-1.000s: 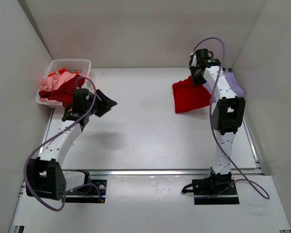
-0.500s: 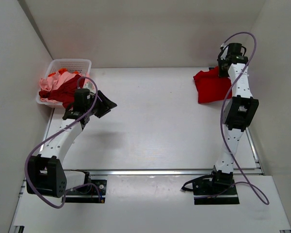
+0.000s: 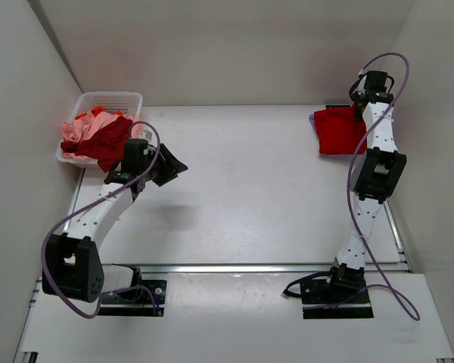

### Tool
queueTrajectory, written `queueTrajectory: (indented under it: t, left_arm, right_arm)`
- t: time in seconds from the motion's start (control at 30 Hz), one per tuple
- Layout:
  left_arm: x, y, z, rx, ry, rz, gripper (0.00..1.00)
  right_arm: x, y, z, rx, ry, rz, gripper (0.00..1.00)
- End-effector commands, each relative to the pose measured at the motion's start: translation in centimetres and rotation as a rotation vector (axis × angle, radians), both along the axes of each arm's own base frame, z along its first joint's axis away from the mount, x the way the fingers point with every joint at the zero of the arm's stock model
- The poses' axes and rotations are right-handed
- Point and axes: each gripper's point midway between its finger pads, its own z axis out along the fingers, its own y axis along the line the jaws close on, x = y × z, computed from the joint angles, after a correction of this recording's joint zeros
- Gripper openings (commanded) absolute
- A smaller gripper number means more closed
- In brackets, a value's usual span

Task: Fold and stack the t-shirts
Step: Put the neatly folded tshirt into the corner of the board with the right arm

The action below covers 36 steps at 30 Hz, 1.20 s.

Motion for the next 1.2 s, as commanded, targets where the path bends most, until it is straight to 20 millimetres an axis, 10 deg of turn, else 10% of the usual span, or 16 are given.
queueTrajectory:
  t: [0.0, 0.17, 0.37, 0.47, 0.57, 0.9, 1.17]
  left_arm:
    - [0.5, 0.0, 1.5, 0.015, -0.046, 0.005, 0.6]
    - [0.3, -0.3, 1.1, 0.018, -0.03, -0.005, 0.6]
    - [0.5, -1.0, 1.5, 0.031, -0.052, -0.042, 0.63]
    - [0.2, -1.6, 1.6, 0.022, -0.058, -0.084, 0.99]
    - [-0.2, -2.4, 1.4, 0.018, -0.048, -0.147, 0.99]
    - [-2.6, -5.0, 0.3, 0.067, 0.013, -0.349, 0.98]
    - [-4.8, -4.3, 3.3, 0.088, -0.11, -0.345, 0.98]
  right_arm:
    - [3.0, -2.1, 4.4, -0.143, -0.163, -0.041, 0.0]
    - [4.3, -2.6, 4.5, -0.251, -0.202, -0.106, 0.06]
    - [5.5, -2.3, 8.1, -0.35, -0.327, -0.165, 0.52]
    - [4.8, -2.6, 11.3, -0.393, -0.396, -0.247, 0.72]
    - [3.1, -2.6, 13.3, -0.39, -0.396, -0.289, 0.99]
    - [-6.7, 5.8, 15.6, -0.22, -0.241, -0.184, 0.99]
    - [-14.6, 15.3, 12.0, -0.037, -0.138, -0.114, 0.99]
